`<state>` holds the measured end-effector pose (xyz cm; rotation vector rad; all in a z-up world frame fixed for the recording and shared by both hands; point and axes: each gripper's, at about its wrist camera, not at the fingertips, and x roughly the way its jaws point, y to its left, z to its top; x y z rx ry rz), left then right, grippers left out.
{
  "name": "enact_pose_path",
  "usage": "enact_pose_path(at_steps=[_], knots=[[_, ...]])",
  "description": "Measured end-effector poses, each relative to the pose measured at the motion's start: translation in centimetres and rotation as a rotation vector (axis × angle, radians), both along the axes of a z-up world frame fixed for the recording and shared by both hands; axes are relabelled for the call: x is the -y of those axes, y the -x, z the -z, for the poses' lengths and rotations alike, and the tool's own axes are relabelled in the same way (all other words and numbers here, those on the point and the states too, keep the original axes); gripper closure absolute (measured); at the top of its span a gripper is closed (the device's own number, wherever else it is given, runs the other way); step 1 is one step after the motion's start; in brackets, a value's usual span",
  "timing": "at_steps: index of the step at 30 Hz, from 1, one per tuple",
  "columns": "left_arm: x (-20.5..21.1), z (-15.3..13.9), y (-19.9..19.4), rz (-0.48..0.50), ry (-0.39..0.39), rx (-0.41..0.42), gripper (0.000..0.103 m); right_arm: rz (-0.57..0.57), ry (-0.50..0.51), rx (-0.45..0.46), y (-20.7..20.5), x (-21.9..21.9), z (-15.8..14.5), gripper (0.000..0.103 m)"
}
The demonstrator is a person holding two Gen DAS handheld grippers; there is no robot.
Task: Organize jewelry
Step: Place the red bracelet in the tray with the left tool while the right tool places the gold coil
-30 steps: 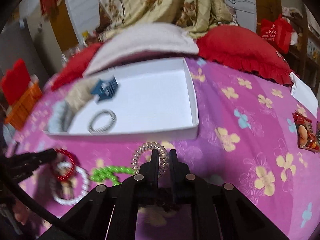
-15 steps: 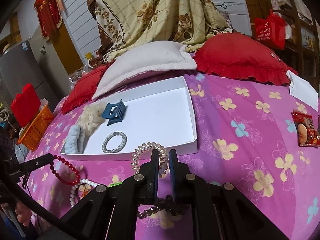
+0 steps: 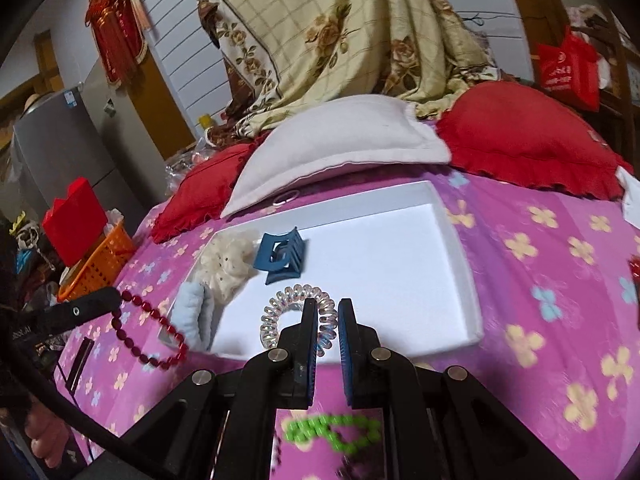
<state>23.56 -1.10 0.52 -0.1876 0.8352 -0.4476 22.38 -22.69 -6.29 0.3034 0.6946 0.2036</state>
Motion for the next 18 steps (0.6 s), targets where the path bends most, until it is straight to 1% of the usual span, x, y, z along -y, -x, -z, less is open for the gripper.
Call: enact_pose_path(at_steps=[3, 7, 11, 14, 18], knots=[[1.2, 0.2, -1.8, -0.007, -0.042, -0.005, 0.095, -0.010, 0.013, -0.022, -1.5, -0.4, 0.9, 0.094], [3.1, 0.9, -4.1, -0.010, -0.127, 0.000, 0.095, -0.024, 0.023, -0.055, -3.1, -0.5, 2.2, 0.094], [4.5, 2.6, -6.3, -0.018, -0.202, -0.022, 0.095, -0.018, 0.008, -0.084, -4.2, 0.0, 3.2, 0.094], [5.4, 4.4, -7.8, -0.025, -0.265, -0.055, 0.095, -0.011, 0.003, -0.099, -4.7, 0.3, 3.9, 0.094], [5.6, 6.2, -8.7, -0.040, -0.311, -0.088, 0.095, -0.014, 0.000, -0.111, -5.0, 0.3, 4.3, 0.094]])
